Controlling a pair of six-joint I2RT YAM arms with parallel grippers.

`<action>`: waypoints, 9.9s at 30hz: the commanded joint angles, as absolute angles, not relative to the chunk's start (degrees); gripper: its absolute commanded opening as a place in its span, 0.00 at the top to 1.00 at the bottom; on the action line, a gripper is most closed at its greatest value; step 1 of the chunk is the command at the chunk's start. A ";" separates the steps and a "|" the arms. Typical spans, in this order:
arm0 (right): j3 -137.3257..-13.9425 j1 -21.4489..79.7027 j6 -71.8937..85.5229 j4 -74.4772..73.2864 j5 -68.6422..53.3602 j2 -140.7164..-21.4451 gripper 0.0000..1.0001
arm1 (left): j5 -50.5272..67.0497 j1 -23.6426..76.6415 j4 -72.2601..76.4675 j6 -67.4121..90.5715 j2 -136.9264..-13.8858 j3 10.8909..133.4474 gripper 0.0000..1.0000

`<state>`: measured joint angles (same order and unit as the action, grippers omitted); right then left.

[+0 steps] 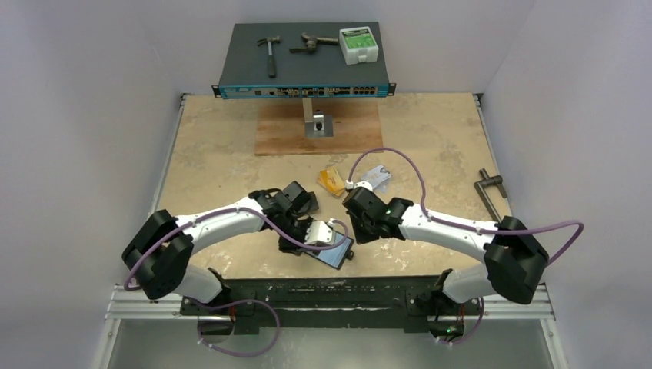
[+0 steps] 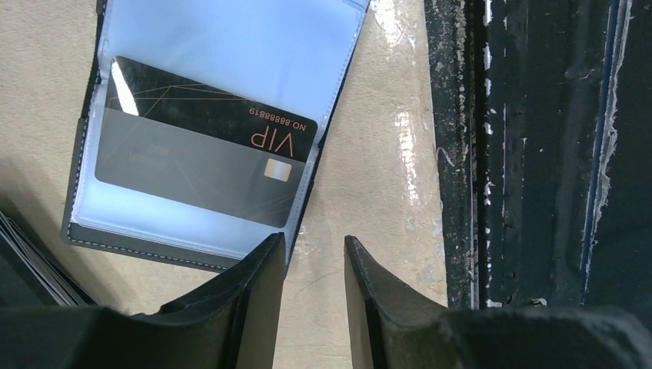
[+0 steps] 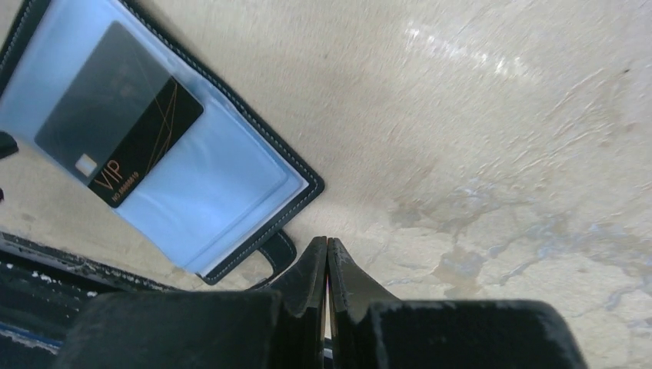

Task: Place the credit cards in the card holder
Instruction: Insert the credit card into the card holder, then reset both arms

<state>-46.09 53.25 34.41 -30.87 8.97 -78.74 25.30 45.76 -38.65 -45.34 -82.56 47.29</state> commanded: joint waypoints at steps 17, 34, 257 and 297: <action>-49.94 65.06 43.81 -31.43 10.61 -78.89 0.44 | 28.92 33.11 -49.70 -41.94 -70.63 45.40 0.69; -51.36 68.30 51.75 -40.07 27.92 -83.99 0.66 | 29.26 31.32 -50.62 -44.64 -69.70 46.54 0.69; -70.48 28.06 21.36 -0.65 -11.31 -114.13 0.46 | 14.27 34.93 -10.13 -50.54 -101.61 70.98 0.60; -66.52 22.67 19.95 1.04 -16.08 -113.20 0.57 | 13.46 34.95 -8.01 -48.14 -104.84 72.82 0.62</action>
<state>-66.13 23.83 21.39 3.66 -17.54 -112.12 13.19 35.09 -9.82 -48.97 -105.16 70.63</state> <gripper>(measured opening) 0.437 0.384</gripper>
